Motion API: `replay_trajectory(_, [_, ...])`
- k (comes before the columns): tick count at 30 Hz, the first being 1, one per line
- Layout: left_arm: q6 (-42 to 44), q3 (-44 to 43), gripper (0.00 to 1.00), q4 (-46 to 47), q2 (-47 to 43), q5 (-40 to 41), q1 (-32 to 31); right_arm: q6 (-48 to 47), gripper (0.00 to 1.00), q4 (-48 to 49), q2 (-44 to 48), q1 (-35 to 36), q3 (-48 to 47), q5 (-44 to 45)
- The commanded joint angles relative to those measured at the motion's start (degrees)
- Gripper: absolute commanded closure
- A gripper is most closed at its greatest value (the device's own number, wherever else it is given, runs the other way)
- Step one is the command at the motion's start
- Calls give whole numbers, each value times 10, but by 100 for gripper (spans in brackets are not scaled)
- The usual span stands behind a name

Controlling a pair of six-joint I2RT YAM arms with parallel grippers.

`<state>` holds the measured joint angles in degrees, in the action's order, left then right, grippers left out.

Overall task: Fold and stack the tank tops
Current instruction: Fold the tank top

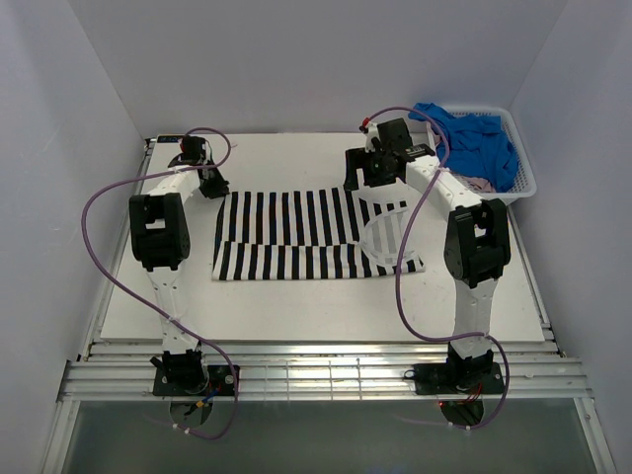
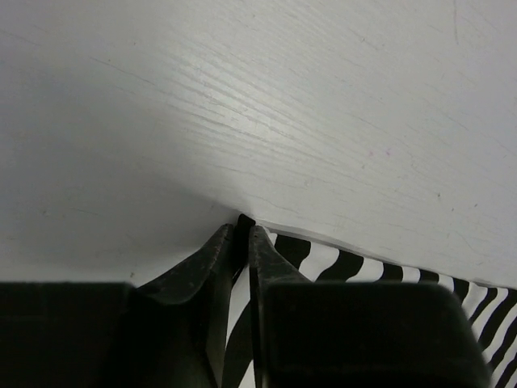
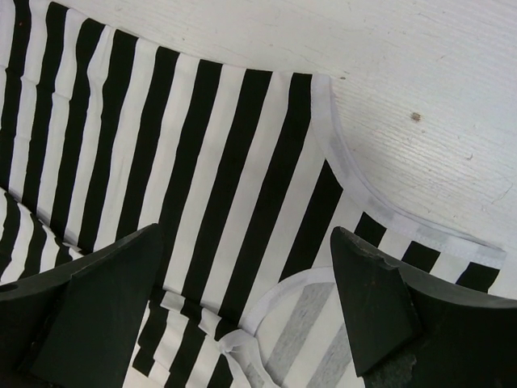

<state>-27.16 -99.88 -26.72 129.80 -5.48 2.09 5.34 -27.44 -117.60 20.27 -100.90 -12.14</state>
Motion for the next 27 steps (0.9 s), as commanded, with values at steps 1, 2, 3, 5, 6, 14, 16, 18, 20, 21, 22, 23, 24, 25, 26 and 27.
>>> replay_trajectory(1, [5,15,77,-23,9,4,-1,-7,10,2,4,0,1,-11])
replay_trajectory(2, [5,16,83,-24,8,6,-1,-8,10,5,0,1,-2,-15])
replay_trajectory(3, [5,15,84,-25,8,10,-1,-10,10,7,-2,0,-9,-17])
replay_trajectory(5, [4,12,88,-26,8,10,-1,-14,10,19,-10,1,-16,-20])
replay_trajectory(6, [4,11,94,-27,8,9,-1,-18,10,23,-15,0,-24,-20])
replay_trajectory(14, [9,-8,100,-27,4,-6,-1,-29,10,29,-105,4,-127,11])
replay_trajectory(16, [10,-8,100,-24,1,-6,-2,-31,10,32,-129,3,-145,12])
replay_trajectory(18, [11,-11,100,-22,-1,-6,-2,-30,10,40,-141,4,-162,8])
replay_trajectory(20, [11,-13,100,-23,-2,-3,-2,-29,10,51,-158,6,-175,4])
replay_trajectory(21, [11,-14,100,-21,-2,-3,-2,-28,10,57,-163,6,-177,1])
replay_trajectory(22, [10,-14,100,-21,-2,-2,-2,-26,8,73,-172,8,-179,-6])
replay_trajectory(23, [10,-14,100,-22,-2,-3,-2,-25,7,80,-177,8,-180,-14])
replay_trajectory(24, [11,-14,100,-22,-3,-4,-2,-24,6,86,-182,7,-181,-19])
replay_trajectory(25, [13,-14,100,-22,-3,-7,-2,-23,2,91,-191,8,-182,-18])
replay_trajectory(26, [15,-14,100,-21,-3,-9,-2,-20,1,93,-194,7,-183,-16])
replay_trajectory(27, [15,-13,100,-21,-3,-9,-2,-14,0,95,-198,8,-184,-8])
